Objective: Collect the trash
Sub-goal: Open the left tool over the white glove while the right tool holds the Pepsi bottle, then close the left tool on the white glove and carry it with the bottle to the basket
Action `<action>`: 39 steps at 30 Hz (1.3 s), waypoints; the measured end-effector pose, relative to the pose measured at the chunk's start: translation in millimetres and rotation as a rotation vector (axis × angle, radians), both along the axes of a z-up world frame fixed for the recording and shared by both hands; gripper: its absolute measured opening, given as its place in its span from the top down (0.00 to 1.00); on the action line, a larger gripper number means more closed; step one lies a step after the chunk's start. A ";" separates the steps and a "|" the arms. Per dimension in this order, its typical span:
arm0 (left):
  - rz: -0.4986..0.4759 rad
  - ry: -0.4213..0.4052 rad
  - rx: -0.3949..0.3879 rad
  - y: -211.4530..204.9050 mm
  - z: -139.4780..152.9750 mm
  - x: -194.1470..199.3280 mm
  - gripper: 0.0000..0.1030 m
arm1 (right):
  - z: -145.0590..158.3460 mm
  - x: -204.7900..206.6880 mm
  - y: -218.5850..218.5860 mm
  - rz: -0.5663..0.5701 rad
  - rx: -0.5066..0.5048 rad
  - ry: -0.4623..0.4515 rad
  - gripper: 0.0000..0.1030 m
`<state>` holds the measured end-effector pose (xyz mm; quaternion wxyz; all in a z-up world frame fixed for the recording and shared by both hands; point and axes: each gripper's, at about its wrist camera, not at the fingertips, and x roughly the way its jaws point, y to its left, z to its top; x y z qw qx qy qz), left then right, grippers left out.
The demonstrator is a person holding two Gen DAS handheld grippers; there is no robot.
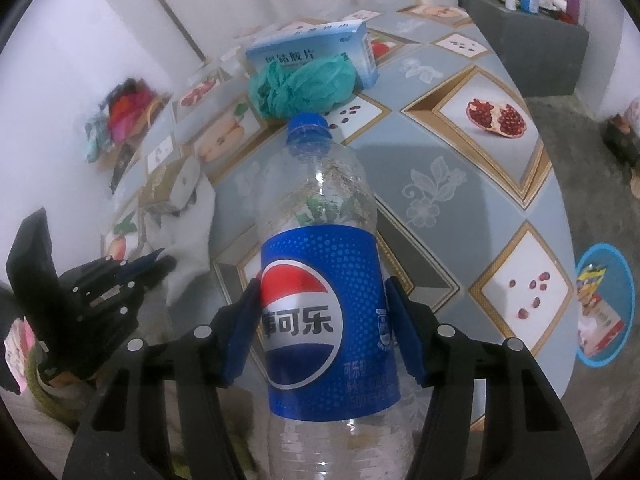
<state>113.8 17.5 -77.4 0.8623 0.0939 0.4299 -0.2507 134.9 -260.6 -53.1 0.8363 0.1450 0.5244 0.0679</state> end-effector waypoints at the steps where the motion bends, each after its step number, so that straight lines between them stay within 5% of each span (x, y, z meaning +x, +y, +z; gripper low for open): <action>1: 0.001 -0.007 -0.008 1.0 3.9 -0.2 0.92 | 1.0 -0.8 -1.3 -0.005 0.001 -0.004 0.44; 25: -0.060 -0.246 -0.168 -18.4 125.7 7.2 0.94 | 57.9 -48.3 -50.4 -0.161 0.065 -0.225 0.45; 33: -0.183 -0.239 -0.214 -74.0 147.6 1.0 0.93 | 67.6 -92.9 -107.3 -0.321 0.075 -0.292 0.45; 39: -0.354 -0.163 -0.241 -167.4 154.3 6.3 0.93 | 63.1 -142.1 -170.5 -0.531 0.046 -0.301 0.45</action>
